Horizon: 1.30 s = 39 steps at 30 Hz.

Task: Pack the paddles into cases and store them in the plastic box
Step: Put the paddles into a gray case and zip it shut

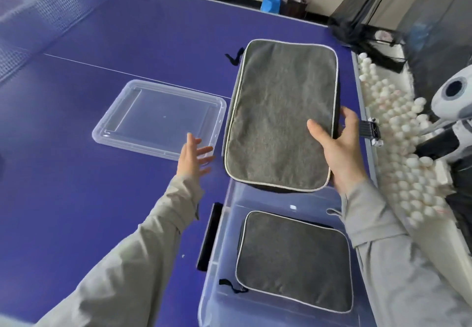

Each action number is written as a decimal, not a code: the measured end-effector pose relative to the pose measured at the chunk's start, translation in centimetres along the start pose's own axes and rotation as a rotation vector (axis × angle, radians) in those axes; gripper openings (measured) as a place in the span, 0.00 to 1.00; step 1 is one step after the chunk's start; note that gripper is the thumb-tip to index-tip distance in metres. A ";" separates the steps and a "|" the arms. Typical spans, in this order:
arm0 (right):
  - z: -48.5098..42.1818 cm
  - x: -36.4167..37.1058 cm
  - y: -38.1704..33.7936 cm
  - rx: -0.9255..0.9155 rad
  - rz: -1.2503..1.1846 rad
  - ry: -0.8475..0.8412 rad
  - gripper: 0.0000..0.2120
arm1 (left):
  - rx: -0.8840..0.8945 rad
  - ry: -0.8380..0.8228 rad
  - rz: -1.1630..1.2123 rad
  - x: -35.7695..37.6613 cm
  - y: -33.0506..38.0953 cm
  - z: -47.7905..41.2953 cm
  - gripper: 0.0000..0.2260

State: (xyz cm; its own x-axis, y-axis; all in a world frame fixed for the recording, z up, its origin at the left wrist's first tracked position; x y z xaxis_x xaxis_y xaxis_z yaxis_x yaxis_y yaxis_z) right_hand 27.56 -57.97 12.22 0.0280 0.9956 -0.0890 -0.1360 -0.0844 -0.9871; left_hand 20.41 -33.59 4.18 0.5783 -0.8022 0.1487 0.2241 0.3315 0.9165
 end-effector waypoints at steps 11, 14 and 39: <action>15.5 24.6 3.2 -0.060 0.185 -0.226 0.25 | 0.322 -0.182 0.039 -23.7 9.5 -1.0 0.13; 18.8 32.8 3.8 -0.089 0.356 -0.129 0.27 | 0.390 -0.164 -0.069 -33.0 9.8 -1.0 0.13; 24.8 45.6 0.9 -0.027 0.338 -0.446 0.05 | 0.617 -0.346 -0.985 -48.7 9.4 0.7 0.18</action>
State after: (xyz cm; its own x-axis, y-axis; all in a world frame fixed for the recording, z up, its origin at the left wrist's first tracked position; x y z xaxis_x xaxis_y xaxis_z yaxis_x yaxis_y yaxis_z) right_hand 4.19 -11.62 10.59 -0.4354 0.8327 -0.3422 -0.0388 -0.3971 -0.9170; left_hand -6.21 8.24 5.83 0.1089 -0.6991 -0.7067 -0.0162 -0.7120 0.7019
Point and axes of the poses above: each hand's wrist, its own z-axis away from the middle knuckle, its own x-axis out of the palm, y = z × x, the point moved 2 cm from there along -z, towards the middle knuckle, and after that the axes turned 8 degrees about x, right-handed, at the moved point
